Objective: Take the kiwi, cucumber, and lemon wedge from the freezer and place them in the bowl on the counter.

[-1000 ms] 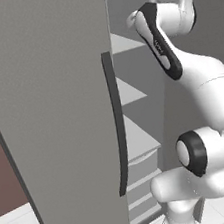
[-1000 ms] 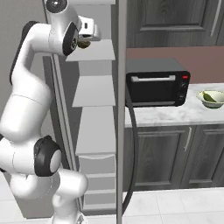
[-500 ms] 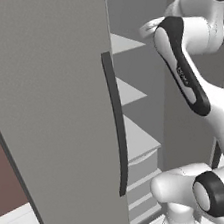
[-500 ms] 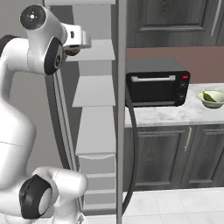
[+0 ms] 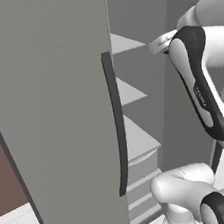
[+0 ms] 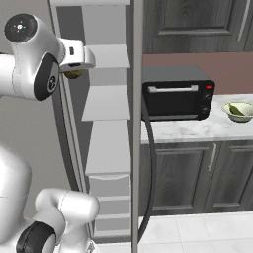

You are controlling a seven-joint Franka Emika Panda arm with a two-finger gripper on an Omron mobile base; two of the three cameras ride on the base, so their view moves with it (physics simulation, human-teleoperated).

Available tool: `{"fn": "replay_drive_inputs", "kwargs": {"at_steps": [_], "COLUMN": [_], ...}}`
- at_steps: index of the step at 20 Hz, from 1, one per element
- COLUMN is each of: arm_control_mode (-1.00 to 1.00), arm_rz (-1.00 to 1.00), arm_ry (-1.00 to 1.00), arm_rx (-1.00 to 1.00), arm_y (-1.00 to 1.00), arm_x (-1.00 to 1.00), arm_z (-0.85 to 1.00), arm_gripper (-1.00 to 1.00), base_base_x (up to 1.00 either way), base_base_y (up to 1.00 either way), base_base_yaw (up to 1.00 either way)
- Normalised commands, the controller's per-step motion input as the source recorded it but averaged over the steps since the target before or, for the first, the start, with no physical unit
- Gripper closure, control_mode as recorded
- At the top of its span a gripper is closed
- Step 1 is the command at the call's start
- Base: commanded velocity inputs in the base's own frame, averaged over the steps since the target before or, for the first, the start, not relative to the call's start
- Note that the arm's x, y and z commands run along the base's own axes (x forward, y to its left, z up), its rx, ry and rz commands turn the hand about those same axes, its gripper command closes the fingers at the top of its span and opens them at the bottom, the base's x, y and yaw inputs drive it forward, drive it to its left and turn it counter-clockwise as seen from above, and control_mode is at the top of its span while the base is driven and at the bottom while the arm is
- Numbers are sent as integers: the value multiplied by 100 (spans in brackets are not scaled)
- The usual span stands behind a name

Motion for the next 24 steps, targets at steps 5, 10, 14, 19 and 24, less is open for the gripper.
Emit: {"fn": "replay_drive_inputs", "kwargs": {"at_steps": [5, 10, 14, 19, 24], "arm_control_mode": [-100, -100, -100, 100, 100], "arm_rz": [3, 0, 0, 0, 0], "arm_ry": [5, 0, 0, 0, 0], "arm_rx": [-1, 0, 0, 0, 0], "arm_y": [0, 0, 0, 0, 0], "arm_x": [-11, 0, 0, 0, 0], "arm_z": [-13, -16, -16, -3, 0], "arm_gripper": [100, 100, 100, 100, 100], "base_base_x": [0, 0, 0, -1, -43], "base_base_y": [0, 0, 0, 0, 0], "base_base_yaw": [0, 0, 0, 0, 0]}}
